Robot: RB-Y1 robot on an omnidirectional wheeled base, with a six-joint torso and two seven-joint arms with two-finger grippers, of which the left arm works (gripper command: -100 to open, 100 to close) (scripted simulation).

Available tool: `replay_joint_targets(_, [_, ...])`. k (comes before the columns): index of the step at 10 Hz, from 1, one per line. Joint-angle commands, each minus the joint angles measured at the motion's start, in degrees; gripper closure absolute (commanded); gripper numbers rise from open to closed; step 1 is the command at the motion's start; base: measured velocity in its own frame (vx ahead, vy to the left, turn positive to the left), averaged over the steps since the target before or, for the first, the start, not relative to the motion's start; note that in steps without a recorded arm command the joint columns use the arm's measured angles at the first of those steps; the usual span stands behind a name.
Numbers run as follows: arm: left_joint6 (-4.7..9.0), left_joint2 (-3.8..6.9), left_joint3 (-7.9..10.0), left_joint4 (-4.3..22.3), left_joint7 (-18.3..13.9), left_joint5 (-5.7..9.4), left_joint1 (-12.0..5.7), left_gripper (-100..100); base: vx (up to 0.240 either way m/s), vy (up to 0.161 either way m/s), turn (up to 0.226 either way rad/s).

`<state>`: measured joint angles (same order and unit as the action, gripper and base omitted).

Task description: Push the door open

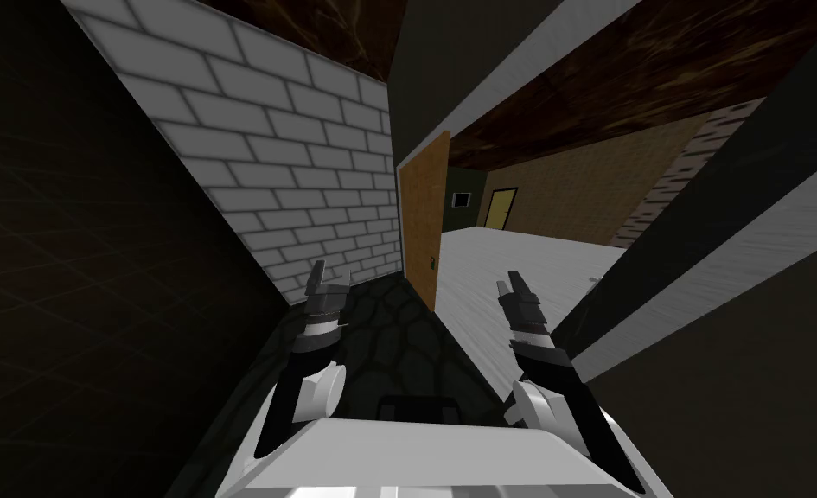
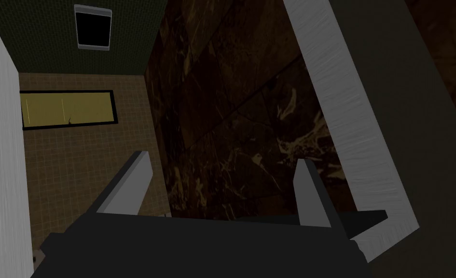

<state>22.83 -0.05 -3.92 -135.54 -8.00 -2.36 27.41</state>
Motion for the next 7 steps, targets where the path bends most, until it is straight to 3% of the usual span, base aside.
replay_joint_targets(1, [0.42,0.54,-0.37,1.79,-0.03,-0.06,-0.64,-100,0.071,0.01,-0.085])
replay_joint_targets(7, [2.15,2.23,-1.9,9.24,-0.14,-0.28,-3.3,-100,0.114,0.023,-0.082])
